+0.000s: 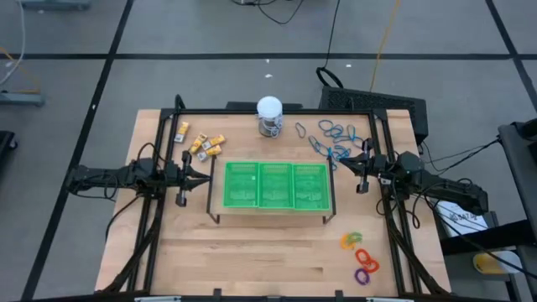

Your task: Pick & Place Office Desk Supplies

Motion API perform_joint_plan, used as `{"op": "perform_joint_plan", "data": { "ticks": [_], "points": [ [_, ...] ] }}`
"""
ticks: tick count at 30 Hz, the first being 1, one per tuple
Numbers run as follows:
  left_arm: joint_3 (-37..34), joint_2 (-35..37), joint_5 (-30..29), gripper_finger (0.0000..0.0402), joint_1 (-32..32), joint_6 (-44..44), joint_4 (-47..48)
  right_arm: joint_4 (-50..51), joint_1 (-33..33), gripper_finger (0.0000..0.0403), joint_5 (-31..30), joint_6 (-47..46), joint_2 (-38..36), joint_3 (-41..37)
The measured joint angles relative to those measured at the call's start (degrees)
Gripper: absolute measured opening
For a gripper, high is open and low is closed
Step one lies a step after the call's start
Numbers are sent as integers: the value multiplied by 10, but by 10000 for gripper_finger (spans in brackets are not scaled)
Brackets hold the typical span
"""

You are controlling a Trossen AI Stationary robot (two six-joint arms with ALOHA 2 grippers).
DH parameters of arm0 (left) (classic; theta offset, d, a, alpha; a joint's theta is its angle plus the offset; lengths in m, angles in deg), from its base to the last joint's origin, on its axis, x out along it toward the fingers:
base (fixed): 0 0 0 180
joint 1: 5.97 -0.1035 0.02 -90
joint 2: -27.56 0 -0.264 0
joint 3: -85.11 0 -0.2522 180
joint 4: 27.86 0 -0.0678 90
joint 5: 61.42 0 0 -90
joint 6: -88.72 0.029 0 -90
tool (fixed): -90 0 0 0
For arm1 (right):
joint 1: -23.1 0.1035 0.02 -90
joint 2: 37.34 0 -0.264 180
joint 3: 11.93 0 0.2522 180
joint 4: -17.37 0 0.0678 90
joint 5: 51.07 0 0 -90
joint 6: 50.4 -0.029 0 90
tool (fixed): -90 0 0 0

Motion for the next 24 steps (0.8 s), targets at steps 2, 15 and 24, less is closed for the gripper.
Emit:
{"op": "perform_joint_plan", "data": {
  "ticks": [2, 15, 24],
  "points": [
    [0, 0, 0, 45, 0, 0, 0, 0, 0, 0, 0, 0, 0, 0],
    [0, 0, 0, 45, 0, 0, 0, -35, 0, 0, 0, -3, 0, 0],
    [0, 0, 0, 45, 0, 0, 0, -160, 2, 0, 0, -176, 0, 0]
  ]
}}
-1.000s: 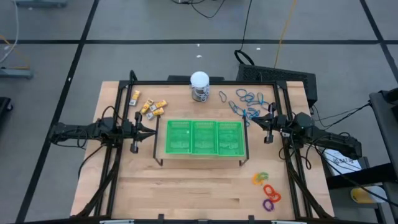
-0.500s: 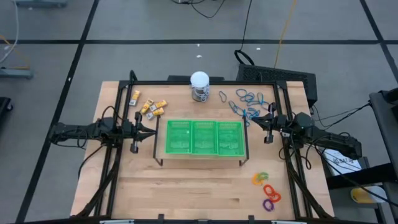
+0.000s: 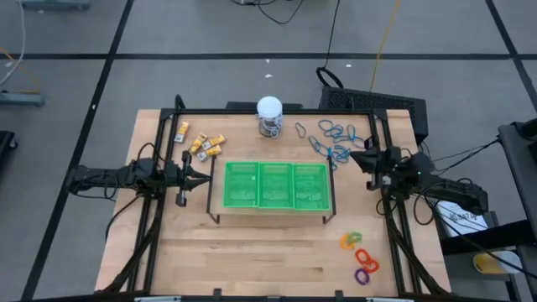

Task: Pick & Place Office Desk Supplies
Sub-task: Put the blue rubber band into the right green bin on the shelf

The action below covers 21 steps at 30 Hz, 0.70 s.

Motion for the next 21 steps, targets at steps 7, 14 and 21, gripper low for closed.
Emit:
{"op": "perform_joint_plan", "data": {
  "ticks": [7, 14, 21],
  "points": [
    [0, 0, 0, 45, 0, 0, 0, -7, 0, 0, -7, -32, 0, 0],
    [0, 0, 0, 44, 0, 0, 0, -24, 0, 0, -13, -62, 4, 0],
    [0, 0, 0, 45, 0, 0, 0, -18, 0, 61, -60, -71, 81, 56]
  ]
}}
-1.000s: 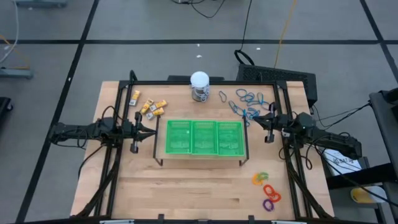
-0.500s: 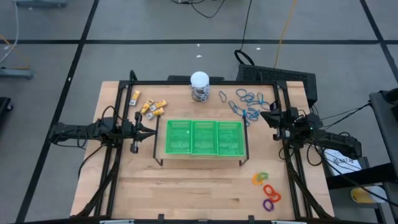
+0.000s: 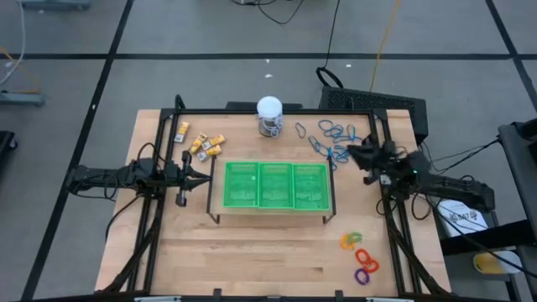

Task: Pick & Place Office Desk Supplies
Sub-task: Put the blue rubber band into the right green bin on the shelf

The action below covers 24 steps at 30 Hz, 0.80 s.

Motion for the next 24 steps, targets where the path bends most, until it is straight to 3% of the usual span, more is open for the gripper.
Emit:
{"op": "perform_joint_plan", "data": {
  "ticks": [3, 6, 9, 11, 13, 18, 24],
  "points": [
    [0, 0, 0, 45, 0, 0, 0, 72, 0, 123, -24, 19, 73, 76],
    [0, 0, 0, 45, 0, 0, 0, 249, -8, 181, -118, 20, 158, 160],
    [0, 0, 0, 45, 0, 0, 0, 437, -40, 212, -195, 11, 247, 243],
    [0, 0, 2, 45, 0, 0, 0, 524, -75, 219, -208, 5, 300, 287],
    [0, 0, 3, 44, 0, 0, 0, 578, -111, 219, -185, 6, 350, 313],
    [0, 0, 3, 45, 0, 0, 0, 580, -180, 206, -64, 28, 438, 323],
    [0, 0, 3, 44, 0, 0, 0, 583, -229, 190, -62, 38, 509, 307]
  ]
}}
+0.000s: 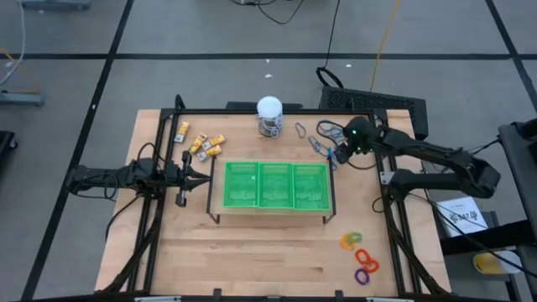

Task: Pick & Place Office Desk Supplies
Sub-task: Put the blue rubber band into the right green bin on the shelf

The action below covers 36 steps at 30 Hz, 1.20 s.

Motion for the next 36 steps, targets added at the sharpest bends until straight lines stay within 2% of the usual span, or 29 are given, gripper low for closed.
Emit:
{"op": "perform_joint_plan", "data": {
  "ticks": [9, 25, 36],
  "points": [
    [0, 0, 0, 44, 0, 0, 0, -58, -34, 172, 2, 1, 53, -50],
    [0, 0, 0, 45, 0, 0, 0, -154, -36, 146, 1, 3, 59, -119],
    [0, 0, 0, 45, 0, 0, 0, -161, -35, 93, 0, 2, 59, -127]
  ]
}}
